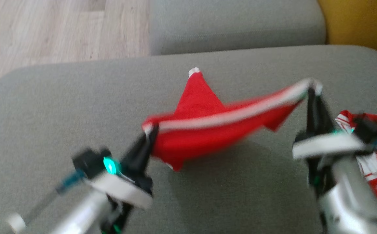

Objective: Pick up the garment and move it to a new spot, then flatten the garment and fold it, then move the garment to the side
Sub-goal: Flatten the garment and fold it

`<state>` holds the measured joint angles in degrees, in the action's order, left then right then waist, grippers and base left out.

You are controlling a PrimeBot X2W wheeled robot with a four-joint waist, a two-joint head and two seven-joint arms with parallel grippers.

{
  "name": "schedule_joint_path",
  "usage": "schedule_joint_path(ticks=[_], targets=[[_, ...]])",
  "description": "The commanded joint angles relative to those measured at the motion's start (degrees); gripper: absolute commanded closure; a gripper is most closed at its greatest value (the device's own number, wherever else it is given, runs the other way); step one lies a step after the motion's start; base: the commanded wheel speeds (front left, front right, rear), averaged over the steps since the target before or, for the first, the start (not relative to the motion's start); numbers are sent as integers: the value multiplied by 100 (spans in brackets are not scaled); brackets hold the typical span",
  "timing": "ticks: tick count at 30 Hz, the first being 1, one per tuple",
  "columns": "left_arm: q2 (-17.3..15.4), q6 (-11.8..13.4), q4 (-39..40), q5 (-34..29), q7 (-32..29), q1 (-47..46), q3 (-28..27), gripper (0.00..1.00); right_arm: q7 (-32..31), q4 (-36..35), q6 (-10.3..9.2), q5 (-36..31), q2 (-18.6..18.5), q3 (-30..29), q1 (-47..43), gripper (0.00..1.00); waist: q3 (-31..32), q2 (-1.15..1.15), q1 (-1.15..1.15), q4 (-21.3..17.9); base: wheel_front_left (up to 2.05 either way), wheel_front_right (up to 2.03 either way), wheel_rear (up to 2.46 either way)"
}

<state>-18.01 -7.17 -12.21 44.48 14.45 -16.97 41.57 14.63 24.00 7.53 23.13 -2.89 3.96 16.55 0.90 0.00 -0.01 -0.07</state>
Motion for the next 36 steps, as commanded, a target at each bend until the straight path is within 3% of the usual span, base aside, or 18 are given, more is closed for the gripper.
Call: schedule_joint_path(ticks=[1,7,12,20,24,27,30,36], targets=[[-193,-32,238,64,50,-536,-168,100,37,-285,-4,32,-67,115,409,100,97,0,1,-59,0,0,0],[-1025,-32,546,667,-166,-1982,26,100,37,-940,-4,251,-450,316,1485,100,228,0,1,-177,0,0,0],[-1272,-32,484,995,-496,-2990,19,100,31,-1055,-4,287,-745,578,2357,100,138,0,1,-221,0,0,0],[-996,-30,-377,1042,-821,-4077,270,100,-20,-42,-4,96,-866,826,3486,100,-481,0,1,-229,0,0,0],[-781,-24,-1200,464,-551,-4695,443,100,25,510,-4,-223,-880,852,4179,100,-926,0,1,-268,0,0,0],[-485,-27,-1750,89,-95,-5253,440,100,34,395,-4,-491,-790,481,4631,100,-1249,0,1,-297,0,0,0],[-329,-29,-1803,-80,36,-5323,491,100,35,189,-4,-568,-692,284,4511,100,-1311,0,1,-337,0,0,0],[-397,-30,-1472,-134,52,-4501,340,100,36,2,-4,-426,-537,206,3547,100,-1278,0,1,-472,0,0,0]])
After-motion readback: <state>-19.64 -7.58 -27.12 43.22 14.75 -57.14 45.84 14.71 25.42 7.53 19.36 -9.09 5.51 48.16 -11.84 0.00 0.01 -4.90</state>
